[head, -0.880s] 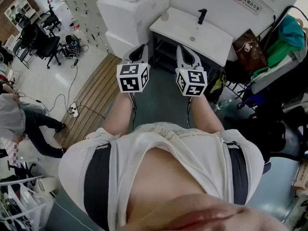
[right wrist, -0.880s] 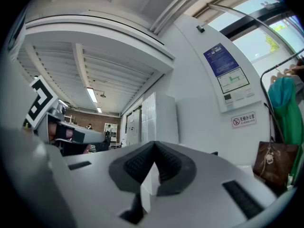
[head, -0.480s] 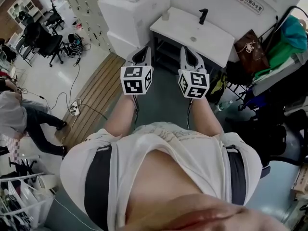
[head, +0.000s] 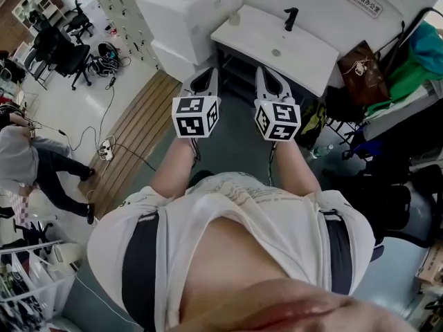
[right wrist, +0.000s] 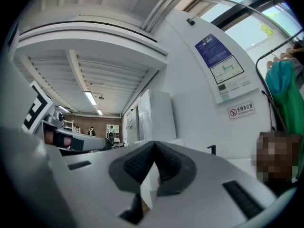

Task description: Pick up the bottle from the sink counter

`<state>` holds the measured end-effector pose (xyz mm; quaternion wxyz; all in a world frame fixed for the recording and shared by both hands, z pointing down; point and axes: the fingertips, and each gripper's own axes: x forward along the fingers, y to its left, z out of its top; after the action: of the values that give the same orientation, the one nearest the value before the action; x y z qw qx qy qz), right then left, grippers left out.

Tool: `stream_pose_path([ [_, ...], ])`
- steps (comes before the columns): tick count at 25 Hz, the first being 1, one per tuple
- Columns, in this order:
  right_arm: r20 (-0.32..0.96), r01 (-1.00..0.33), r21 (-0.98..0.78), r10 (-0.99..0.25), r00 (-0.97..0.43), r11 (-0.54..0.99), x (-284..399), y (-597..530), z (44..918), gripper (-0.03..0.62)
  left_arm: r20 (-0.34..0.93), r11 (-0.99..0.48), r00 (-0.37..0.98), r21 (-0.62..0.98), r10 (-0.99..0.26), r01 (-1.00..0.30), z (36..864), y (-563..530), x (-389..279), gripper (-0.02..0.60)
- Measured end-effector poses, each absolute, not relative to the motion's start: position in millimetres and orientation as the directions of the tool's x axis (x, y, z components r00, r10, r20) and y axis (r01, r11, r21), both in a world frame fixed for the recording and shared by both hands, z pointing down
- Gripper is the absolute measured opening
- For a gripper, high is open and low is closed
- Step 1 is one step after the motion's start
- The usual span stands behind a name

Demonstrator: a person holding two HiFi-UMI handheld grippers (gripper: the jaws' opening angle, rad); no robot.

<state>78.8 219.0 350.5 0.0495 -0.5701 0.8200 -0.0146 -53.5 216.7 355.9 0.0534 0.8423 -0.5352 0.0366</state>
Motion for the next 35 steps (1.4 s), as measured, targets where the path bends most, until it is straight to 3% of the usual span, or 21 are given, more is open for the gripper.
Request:
stream_pose_path([
  [18, -0.04, -0.941, -0.062, -0.943, -0.33, 0.332, 82, 93, 368, 0.023, 0.125, -0.443, 0.449, 0.074, -0.885, -0.893, 376, 87, -46, 0.021],
  [35, -0.042, -0.957, -0.055, -0.958, -0.283, 0.285, 15, -82, 347, 0.023, 0.119, -0.481, 0.488, 0.08, -0.865, -0.873, 360, -94, -118, 0.021],
])
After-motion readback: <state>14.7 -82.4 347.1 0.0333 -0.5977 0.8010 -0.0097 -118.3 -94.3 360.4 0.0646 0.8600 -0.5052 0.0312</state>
